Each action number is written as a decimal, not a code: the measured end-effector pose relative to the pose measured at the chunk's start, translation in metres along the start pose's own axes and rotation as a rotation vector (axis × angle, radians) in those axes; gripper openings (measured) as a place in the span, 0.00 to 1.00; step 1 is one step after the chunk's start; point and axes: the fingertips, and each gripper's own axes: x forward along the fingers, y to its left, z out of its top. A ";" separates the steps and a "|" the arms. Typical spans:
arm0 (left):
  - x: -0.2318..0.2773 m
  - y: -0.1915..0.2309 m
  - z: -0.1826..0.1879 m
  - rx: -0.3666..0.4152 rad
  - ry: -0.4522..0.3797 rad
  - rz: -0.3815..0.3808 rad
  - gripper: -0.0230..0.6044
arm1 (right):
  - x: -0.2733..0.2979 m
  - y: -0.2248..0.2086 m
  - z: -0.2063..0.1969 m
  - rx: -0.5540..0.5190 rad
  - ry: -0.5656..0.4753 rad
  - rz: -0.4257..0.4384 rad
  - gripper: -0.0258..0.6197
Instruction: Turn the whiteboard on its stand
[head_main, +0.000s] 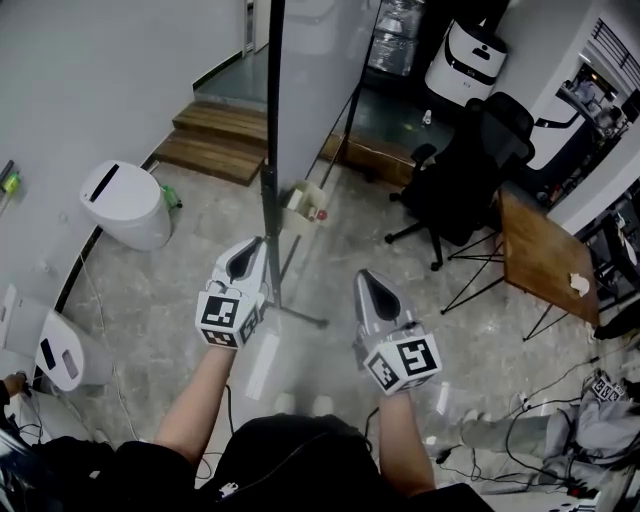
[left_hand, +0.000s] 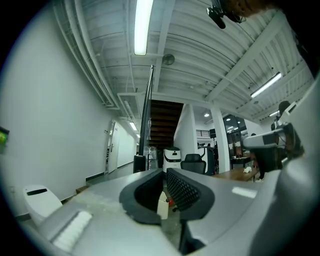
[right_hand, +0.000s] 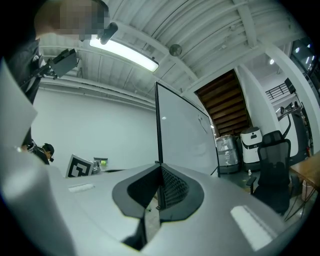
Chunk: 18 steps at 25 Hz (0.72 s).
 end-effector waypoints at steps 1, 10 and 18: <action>0.003 0.002 -0.001 0.003 0.003 0.004 0.09 | 0.001 -0.002 0.000 0.001 0.001 0.001 0.05; 0.059 0.025 -0.011 0.054 0.069 0.047 0.29 | 0.014 -0.024 0.008 -0.004 0.009 0.020 0.05; 0.109 0.065 -0.019 0.039 0.084 0.128 0.47 | 0.012 -0.044 -0.001 0.006 0.034 0.009 0.05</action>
